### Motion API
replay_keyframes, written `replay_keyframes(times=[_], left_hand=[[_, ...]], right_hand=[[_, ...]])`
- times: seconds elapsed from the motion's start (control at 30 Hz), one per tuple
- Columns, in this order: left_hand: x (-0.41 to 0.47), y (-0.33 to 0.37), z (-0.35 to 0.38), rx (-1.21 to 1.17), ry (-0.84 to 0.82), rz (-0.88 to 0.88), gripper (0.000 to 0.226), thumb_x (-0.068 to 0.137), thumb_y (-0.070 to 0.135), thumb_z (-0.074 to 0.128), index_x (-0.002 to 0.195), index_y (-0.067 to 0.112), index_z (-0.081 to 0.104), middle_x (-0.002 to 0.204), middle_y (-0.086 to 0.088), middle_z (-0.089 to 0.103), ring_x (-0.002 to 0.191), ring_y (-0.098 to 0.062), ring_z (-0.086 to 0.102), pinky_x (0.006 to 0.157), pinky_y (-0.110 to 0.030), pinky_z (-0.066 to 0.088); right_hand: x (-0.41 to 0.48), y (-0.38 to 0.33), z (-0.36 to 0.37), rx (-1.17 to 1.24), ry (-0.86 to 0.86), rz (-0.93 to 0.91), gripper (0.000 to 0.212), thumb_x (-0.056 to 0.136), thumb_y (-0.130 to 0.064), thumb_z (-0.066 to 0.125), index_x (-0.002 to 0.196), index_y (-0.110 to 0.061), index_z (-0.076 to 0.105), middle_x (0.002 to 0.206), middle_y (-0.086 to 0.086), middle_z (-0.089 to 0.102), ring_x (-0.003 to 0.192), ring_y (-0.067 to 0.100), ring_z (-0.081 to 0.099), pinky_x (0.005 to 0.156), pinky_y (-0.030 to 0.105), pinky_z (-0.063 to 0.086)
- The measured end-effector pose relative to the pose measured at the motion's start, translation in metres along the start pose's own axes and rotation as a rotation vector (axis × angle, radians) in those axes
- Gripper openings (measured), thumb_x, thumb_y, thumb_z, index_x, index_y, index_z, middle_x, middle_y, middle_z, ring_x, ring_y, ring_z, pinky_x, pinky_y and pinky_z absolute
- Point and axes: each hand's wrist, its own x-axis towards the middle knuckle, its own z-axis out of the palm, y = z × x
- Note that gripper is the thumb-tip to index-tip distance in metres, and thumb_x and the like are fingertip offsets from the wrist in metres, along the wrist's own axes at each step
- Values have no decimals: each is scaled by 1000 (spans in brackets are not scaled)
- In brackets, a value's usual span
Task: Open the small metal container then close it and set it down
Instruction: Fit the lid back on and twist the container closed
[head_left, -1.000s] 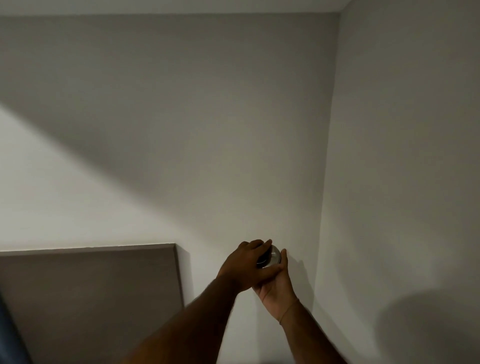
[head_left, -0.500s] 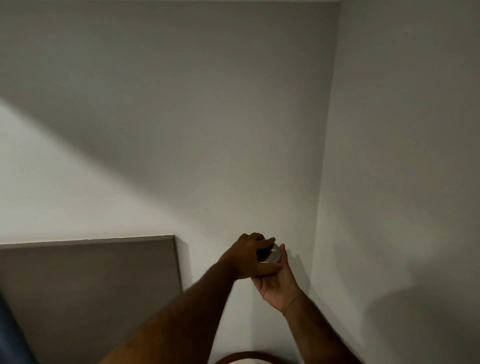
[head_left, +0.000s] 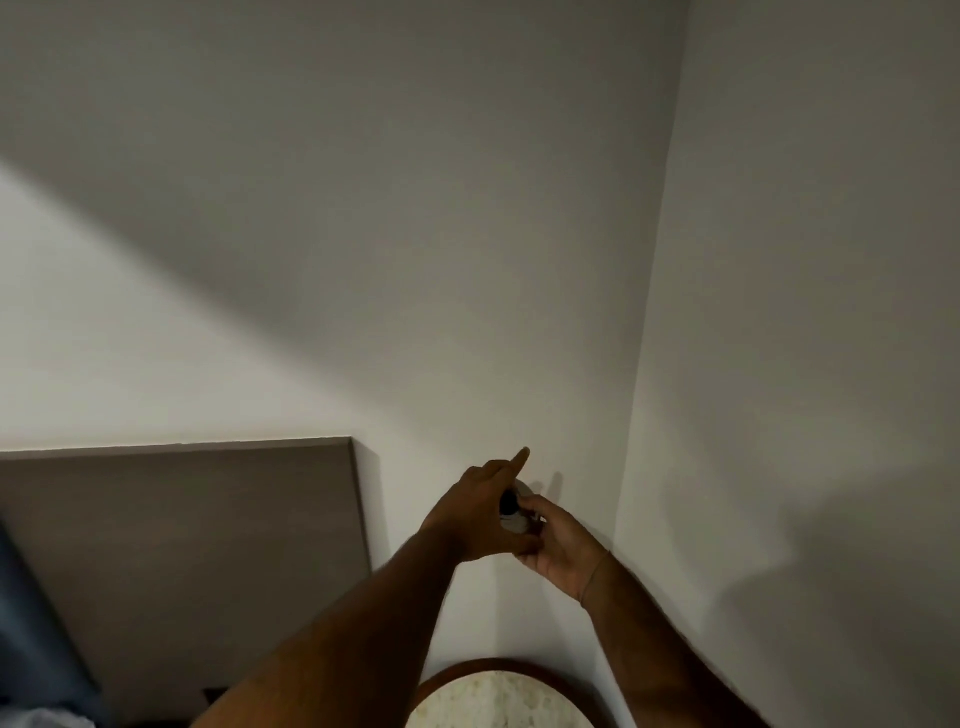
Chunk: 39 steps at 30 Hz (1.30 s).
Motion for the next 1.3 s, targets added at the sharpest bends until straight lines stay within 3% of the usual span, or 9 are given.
replay_keyframes(times=[0.17, 0.27, 0.4, 0.53, 0.63, 0.77, 0.9, 1.13, 1.3], left_hand=[[-25, -25, 18, 80, 26, -17, 145, 63, 82, 82, 169, 41, -8, 177, 3, 20, 159, -26, 27, 127, -43, 28], [-47, -48, 44, 178, 32, -102, 144, 65, 91, 70, 164, 45, -24, 180, 3, 6, 165, -33, 6, 133, -54, 8], [-84, -82, 105, 198, 56, -201, 134, 71, 101, 50, 163, 42, -29, 179, 9, -7, 165, -30, -13, 130, -51, -9], [-133, -125, 191, 214, 21, -257, 122, 79, 102, 32, 169, 33, -14, 180, 7, -2, 164, -29, -16, 132, -53, -9], [-182, -156, 272, 216, -31, -308, 101, 94, 90, 21, 172, 29, -2, 180, 6, 3, 165, -24, -15, 131, -45, -14], [-246, -199, 389, 228, -164, -302, 84, 106, 74, 25, 170, 20, 22, 176, -6, 25, 165, -26, 11, 131, -50, 5], [-288, -231, 465, 228, -282, -326, 84, 106, 72, 24, 170, 18, 20, 178, -6, 18, 165, -27, 11, 131, -53, 8], [-318, -249, 514, 209, -430, -430, 89, 101, 74, 11, 172, 20, 6, 180, -2, 1, 166, -22, -7, 133, -51, -2], [-300, -242, 503, 210, -404, -454, 87, 102, 74, 8, 172, 21, 2, 180, -2, -4, 165, -22, -12, 133, -52, -4]], right_hand=[[8, 24, -24, -144, 178, -22, 34, 99, -18, 68, 129, -4, 67, 128, 22, 72, 105, 33, 71, 72, 34, 62], [11, 42, -45, -214, 262, -6, 34, 97, -17, 72, 129, -6, 67, 132, 21, 70, 104, 32, 69, 79, 34, 58], [21, 88, -89, -227, 367, 75, 30, 95, -7, 73, 124, -6, 70, 128, 22, 69, 107, 35, 70, 88, 40, 61], [36, 166, -146, -302, 467, 175, 40, 94, -10, 74, 132, -13, 66, 118, 13, 71, 105, 29, 68, 100, 42, 53], [51, 251, -201, -305, 607, 237, 45, 91, -6, 77, 133, -12, 62, 116, 12, 67, 104, 27, 64, 86, 36, 52], [77, 367, -274, -371, 732, 303, 36, 86, 5, 80, 118, -1, 65, 112, 23, 67, 97, 32, 62, 67, 35, 52], [95, 452, -321, -379, 757, 362, 38, 87, 9, 77, 123, 7, 66, 110, 18, 66, 93, 29, 62, 66, 33, 57], [95, 511, -346, -503, 819, 333, 46, 86, 2, 81, 130, 8, 68, 127, 25, 73, 111, 39, 71, 101, 53, 60], [92, 507, -339, -690, 843, 357, 43, 84, -5, 85, 125, 3, 74, 123, 23, 77, 112, 36, 74, 93, 39, 61]])
